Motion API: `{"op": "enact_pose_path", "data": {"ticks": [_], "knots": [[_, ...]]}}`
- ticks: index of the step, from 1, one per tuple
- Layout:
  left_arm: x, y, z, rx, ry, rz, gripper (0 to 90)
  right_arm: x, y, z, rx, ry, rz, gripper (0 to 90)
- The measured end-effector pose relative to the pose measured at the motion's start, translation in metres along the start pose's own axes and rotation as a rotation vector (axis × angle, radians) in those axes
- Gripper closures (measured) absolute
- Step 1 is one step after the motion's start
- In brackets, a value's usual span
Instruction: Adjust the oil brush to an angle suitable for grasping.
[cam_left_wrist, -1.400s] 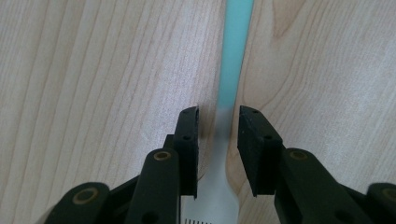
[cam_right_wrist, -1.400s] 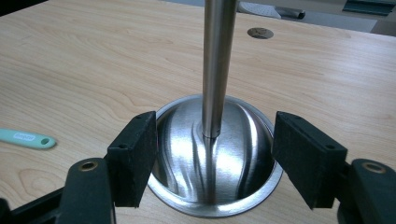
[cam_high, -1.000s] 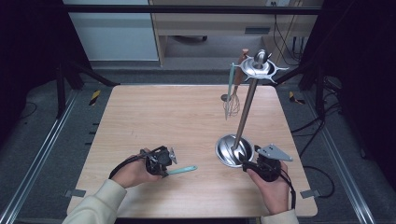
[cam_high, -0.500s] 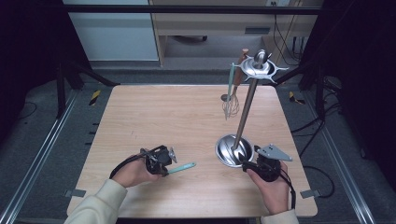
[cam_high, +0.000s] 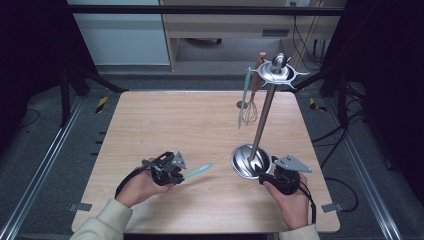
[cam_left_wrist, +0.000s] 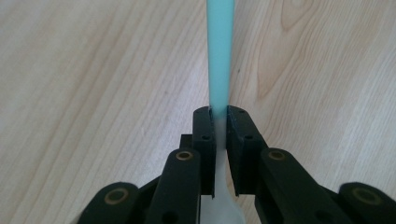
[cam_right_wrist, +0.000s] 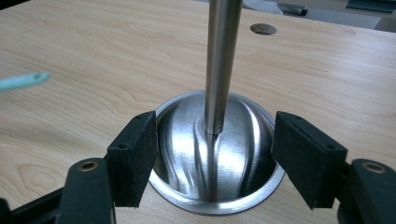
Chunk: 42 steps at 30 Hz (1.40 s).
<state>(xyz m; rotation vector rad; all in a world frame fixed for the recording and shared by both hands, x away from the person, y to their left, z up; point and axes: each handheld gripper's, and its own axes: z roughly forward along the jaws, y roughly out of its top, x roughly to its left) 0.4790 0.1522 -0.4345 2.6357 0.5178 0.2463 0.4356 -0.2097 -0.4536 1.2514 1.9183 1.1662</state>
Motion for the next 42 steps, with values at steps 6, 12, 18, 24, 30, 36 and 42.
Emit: {"op": "enact_pose_path", "data": {"ticks": [6,12,18,24,30,36,42], "knots": [[-0.003,0.001,-0.009,-0.076,0.025,-0.025,82.3,0.0,0.0,0.001,0.003,-0.001,-0.003,31.7],[-0.01,0.006,-0.019,-0.142,0.044,-0.033,82.4,0.0,-0.001,0.001,0.005,0.0,-0.002,31.7],[-0.021,0.016,-0.033,-0.219,0.067,-0.023,82.4,0.0,-0.001,0.001,0.007,0.0,-0.004,31.7],[-0.031,0.026,-0.049,-0.291,0.09,-0.009,82.4,0.0,-0.001,0.002,0.009,0.001,-0.006,31.7],[-0.035,0.032,-0.058,-0.338,0.1,-0.009,82.4,0.0,-0.001,0.002,0.011,0.001,-0.006,31.8],[-0.038,0.037,-0.069,-0.395,0.112,-0.02,82.4,0.0,-0.001,0.002,0.014,0.002,-0.005,31.8],[-0.042,0.047,-0.085,-0.472,0.128,-0.027,82.5,0.0,-0.002,0.002,0.014,0.002,-0.006,31.8]]}}
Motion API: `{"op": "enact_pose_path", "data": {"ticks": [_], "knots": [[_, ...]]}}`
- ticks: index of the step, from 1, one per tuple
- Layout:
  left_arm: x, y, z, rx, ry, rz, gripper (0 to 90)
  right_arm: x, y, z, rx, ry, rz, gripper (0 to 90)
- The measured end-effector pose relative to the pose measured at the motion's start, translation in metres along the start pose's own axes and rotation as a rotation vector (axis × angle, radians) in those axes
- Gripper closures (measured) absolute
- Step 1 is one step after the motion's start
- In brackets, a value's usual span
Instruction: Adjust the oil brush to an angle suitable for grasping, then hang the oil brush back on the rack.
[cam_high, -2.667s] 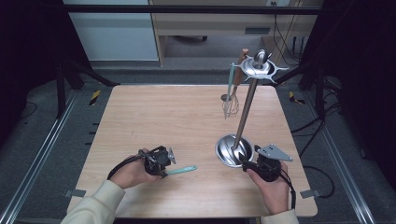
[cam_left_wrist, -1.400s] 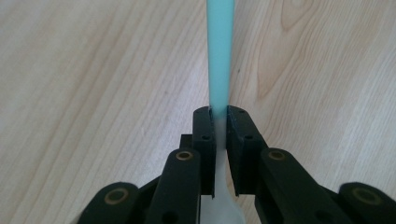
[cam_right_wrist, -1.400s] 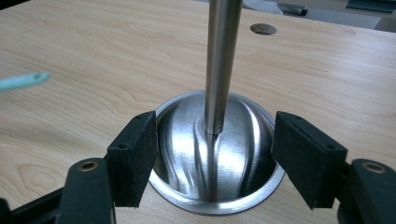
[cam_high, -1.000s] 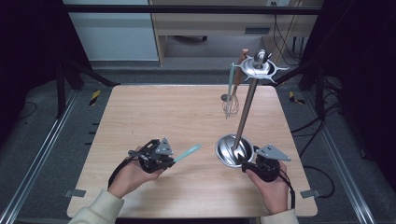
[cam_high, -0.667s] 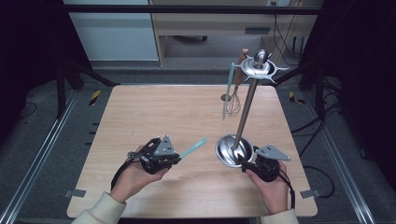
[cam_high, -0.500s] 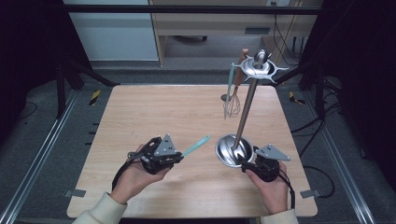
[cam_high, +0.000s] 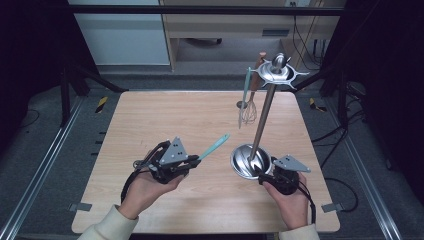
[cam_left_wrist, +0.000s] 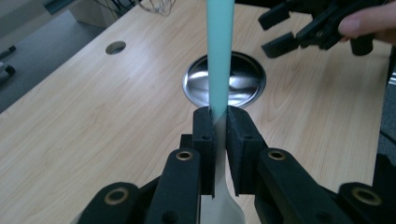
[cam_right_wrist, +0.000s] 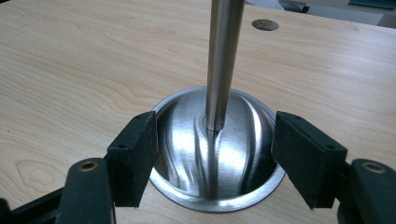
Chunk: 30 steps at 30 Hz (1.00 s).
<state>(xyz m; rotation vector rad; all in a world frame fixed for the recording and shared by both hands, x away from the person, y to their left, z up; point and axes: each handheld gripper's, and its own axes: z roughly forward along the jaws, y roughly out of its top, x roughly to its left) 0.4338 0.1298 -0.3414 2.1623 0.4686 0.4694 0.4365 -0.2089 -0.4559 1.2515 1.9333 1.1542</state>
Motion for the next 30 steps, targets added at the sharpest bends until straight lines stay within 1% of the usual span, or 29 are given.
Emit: {"op": "enact_pose_path", "data": {"ticks": [1,8,11,12,14,15,16,20,21,22,24,25,26,28,29,30], "knots": [[0.0,0.003,-0.001,-0.008,0.002,0.001,82.5,0.0,0.0,0.0,-0.002,-0.002,-0.002,31.7],[-0.003,0.033,-0.015,-0.119,0.037,-0.002,82.5,0.0,0.0,0.0,-0.004,-0.001,-0.003,31.8],[-0.005,0.044,-0.019,-0.156,0.044,-0.007,82.5,-0.001,0.0,-0.001,-0.004,0.0,0.0,31.7],[-0.006,0.048,-0.02,-0.162,0.046,-0.002,82.5,-0.001,0.0,-0.001,-0.004,0.0,0.001,31.7],[-0.008,0.056,-0.021,-0.191,0.046,-0.002,82.5,-0.001,0.0,-0.001,-0.005,0.0,0.001,31.7],[-0.009,0.06,-0.021,-0.199,0.044,-0.003,82.5,0.0,0.0,-0.001,-0.005,0.0,0.002,31.7],[-0.01,0.064,-0.021,-0.209,0.045,-0.014,82.5,-0.001,0.0,-0.001,-0.006,0.0,0.002,31.7],[-0.013,0.076,-0.021,-0.24,0.057,-0.019,82.5,0.0,0.0,-0.001,-0.004,0.003,0.002,31.8],[-0.013,0.078,-0.02,-0.243,0.057,-0.021,82.5,0.0,0.0,-0.001,-0.005,0.003,0.002,31.7],[-0.014,0.08,-0.019,-0.251,0.066,-0.02,82.5,0.0,0.0,-0.001,-0.006,0.002,0.002,31.7],[-0.014,0.084,-0.018,-0.261,0.063,-0.026,82.5,0.0,0.001,-0.001,-0.009,0.003,0.001,31.7],[-0.015,0.086,-0.018,-0.28,0.071,-0.023,82.5,0.0,0.001,-0.002,-0.009,0.004,0.002,31.7],[-0.015,0.088,-0.017,-0.288,0.068,-0.029,82.4,0.0,0.001,-0.002,-0.009,0.004,0.003,31.7],[-0.016,0.092,-0.017,-0.306,0.075,-0.036,82.4,0.0,0.001,-0.001,-0.009,0.005,-0.001,31.7],[-0.016,0.094,-0.016,-0.304,0.071,-0.035,82.5,0.0,0.001,-0.001,-0.009,0.005,-0.001,31.7],[-0.016,0.096,-0.015,-0.307,0.076,-0.036,82.4,0.0,0.001,-0.001,-0.01,0.006,-0.001,31.7]]}}
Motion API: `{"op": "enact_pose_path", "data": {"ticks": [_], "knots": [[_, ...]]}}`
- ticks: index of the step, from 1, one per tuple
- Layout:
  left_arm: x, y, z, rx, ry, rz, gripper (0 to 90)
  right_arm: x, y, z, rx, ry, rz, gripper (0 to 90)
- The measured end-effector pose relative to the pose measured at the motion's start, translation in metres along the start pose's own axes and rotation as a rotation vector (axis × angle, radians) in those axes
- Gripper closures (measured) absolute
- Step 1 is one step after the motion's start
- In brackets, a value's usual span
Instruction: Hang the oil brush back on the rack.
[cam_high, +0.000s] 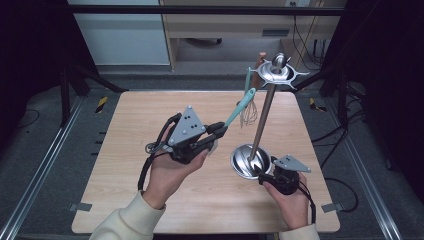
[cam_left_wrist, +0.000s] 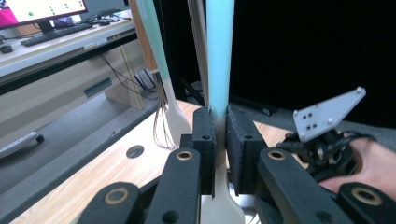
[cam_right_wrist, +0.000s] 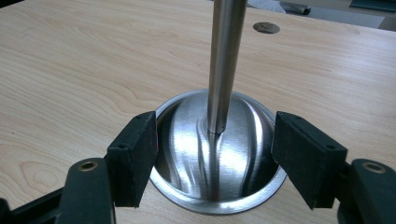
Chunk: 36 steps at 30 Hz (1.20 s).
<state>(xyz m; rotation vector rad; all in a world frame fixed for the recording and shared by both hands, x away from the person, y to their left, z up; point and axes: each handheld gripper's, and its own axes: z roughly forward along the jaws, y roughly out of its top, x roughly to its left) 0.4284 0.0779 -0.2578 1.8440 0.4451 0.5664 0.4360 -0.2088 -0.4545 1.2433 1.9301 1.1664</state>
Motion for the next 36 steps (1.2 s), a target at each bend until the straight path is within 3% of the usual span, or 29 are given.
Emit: {"op": "enact_pose_path", "data": {"ticks": [17,36], "knots": [[0.003,0.003,0.018,0.004,-0.014,-0.046,82.4,-0.001,-0.001,-0.001,0.0,-0.002,0.002,31.8],[0.0,0.005,0.028,0.023,-0.02,-0.046,82.4,-0.001,-0.001,-0.001,0.001,0.001,0.003,31.8]]}}
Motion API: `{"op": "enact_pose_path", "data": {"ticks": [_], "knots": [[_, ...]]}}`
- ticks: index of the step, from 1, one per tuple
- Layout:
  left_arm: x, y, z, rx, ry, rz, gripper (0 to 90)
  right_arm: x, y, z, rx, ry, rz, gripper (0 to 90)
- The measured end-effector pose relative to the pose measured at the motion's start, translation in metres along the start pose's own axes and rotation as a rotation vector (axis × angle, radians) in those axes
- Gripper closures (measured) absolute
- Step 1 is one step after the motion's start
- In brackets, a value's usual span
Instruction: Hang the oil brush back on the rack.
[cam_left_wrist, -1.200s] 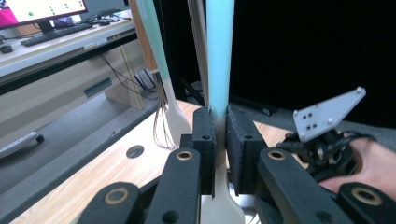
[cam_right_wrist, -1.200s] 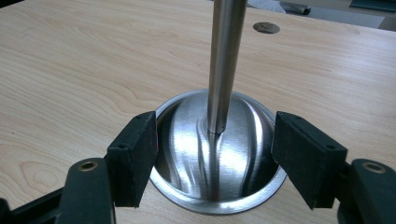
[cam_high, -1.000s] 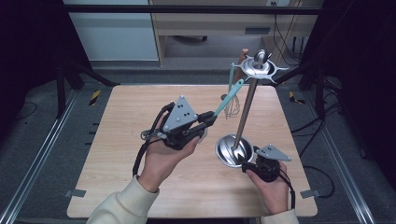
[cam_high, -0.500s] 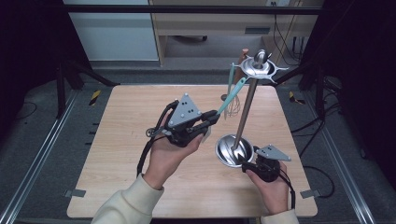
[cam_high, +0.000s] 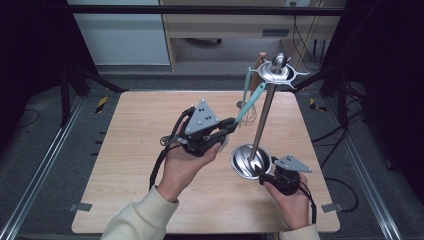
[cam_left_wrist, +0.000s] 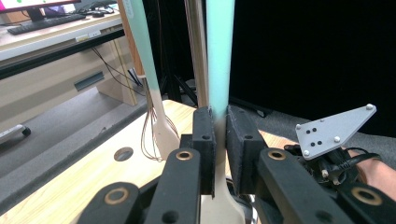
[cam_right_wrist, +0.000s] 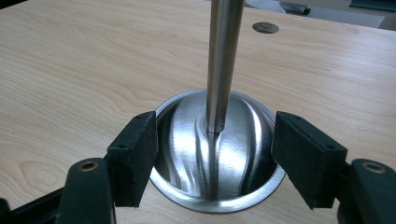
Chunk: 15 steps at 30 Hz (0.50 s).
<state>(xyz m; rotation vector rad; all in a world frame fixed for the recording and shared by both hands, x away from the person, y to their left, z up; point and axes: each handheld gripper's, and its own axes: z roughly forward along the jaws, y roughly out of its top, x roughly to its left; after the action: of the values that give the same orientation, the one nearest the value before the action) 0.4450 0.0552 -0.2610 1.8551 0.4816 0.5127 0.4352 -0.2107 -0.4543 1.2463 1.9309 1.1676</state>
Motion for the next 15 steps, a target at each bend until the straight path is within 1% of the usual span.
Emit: {"op": "enact_pose_path", "data": {"ticks": [7,11,15], "knots": [[0.001,0.001,0.009,0.019,0.001,-0.005,82.4,0.0,0.0,0.0,-0.003,0.0,0.002,31.8],[0.001,0.001,0.019,0.036,-0.004,-0.005,82.3,0.0,0.0,-0.001,-0.002,0.002,0.004,31.8],[0.002,-0.001,0.024,0.037,-0.01,-0.008,82.2,0.0,0.001,-0.001,-0.007,0.003,0.003,31.7]]}}
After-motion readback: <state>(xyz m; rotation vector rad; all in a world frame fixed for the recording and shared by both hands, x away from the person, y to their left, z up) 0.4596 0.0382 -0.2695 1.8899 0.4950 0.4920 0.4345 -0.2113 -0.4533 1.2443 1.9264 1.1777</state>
